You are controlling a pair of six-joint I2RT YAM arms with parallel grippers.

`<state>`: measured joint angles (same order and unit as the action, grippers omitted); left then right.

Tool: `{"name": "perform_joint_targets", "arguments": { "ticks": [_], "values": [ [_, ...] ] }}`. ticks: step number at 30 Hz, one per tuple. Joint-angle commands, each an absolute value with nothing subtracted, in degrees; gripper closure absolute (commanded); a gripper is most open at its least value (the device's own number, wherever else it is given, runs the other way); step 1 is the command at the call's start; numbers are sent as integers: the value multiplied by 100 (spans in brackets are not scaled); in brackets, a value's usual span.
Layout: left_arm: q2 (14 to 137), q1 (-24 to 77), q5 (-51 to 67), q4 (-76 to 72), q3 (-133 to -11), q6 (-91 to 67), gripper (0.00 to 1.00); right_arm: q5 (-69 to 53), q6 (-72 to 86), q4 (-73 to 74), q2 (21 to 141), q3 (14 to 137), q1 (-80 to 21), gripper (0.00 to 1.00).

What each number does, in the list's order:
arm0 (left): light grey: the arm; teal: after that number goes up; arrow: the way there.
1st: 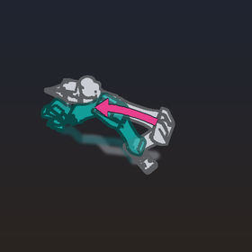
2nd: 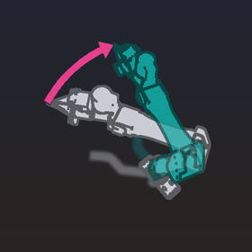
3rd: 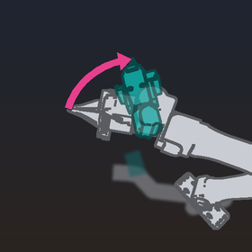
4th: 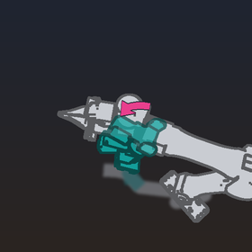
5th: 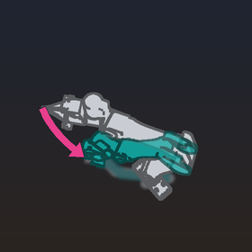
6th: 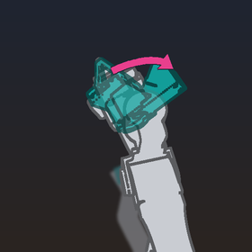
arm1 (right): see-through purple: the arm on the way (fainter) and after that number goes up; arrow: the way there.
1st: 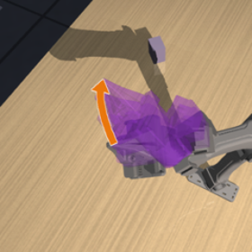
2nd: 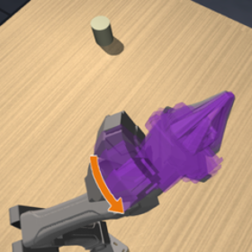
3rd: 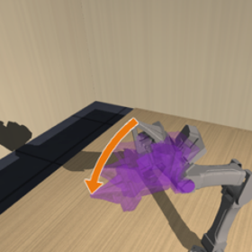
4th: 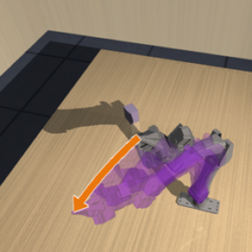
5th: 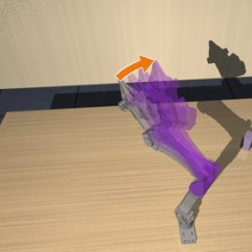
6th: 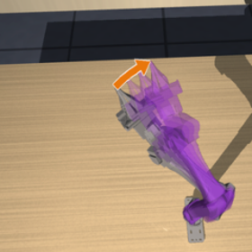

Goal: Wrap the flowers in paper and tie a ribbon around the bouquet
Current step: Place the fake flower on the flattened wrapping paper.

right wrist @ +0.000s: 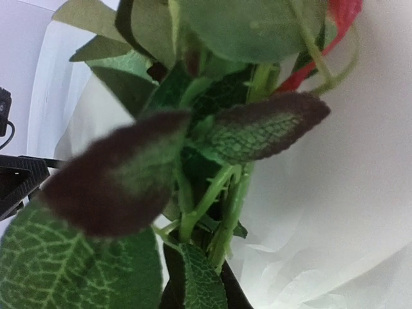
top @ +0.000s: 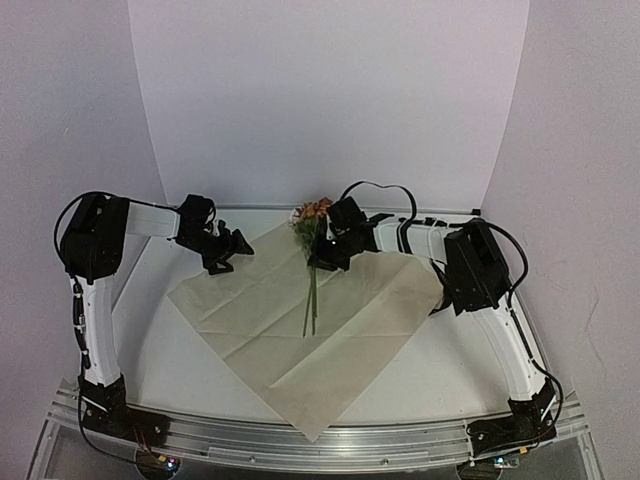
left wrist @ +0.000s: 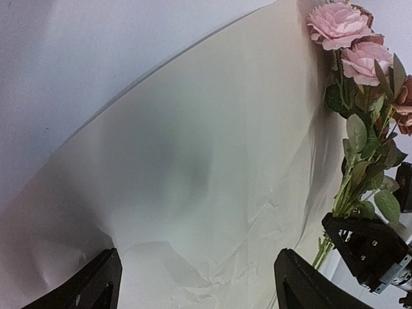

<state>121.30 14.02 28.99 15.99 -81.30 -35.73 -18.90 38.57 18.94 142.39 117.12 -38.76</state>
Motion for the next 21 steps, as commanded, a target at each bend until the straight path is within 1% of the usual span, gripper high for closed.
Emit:
{"name": "perform_joint_targets", "arguments": {
  "ticks": [1,5,8,10,17,19,21],
  "values": [
    [12179,1316,2767,1819,-8035,-3460,15,-1670,3706,1900,14388,12137,-3867,82],
    [12157,1318,2768,1818,-8019,-3463,15,-1635,3652,1953,14360,12147,-3868,64],
    [12168,1310,2764,1818,-8016,-3456,15,-1618,3628,1994,14305,12155,-3858,55],
    [12166,1306,2769,1806,-8016,-3461,15,-1625,3618,2029,14237,12141,-3858,51],
    [12158,1309,2802,1782,-8041,-3462,15,-1365,3556,2482,13690,11916,-3893,43],
    [12153,1309,2804,1785,-8048,-3462,15,-1107,3535,2734,13518,11856,-3961,43],
    [12147,1309,2807,1784,-8050,-3463,15,-803,3563,2931,13416,11801,-4064,49]
  ]
}}
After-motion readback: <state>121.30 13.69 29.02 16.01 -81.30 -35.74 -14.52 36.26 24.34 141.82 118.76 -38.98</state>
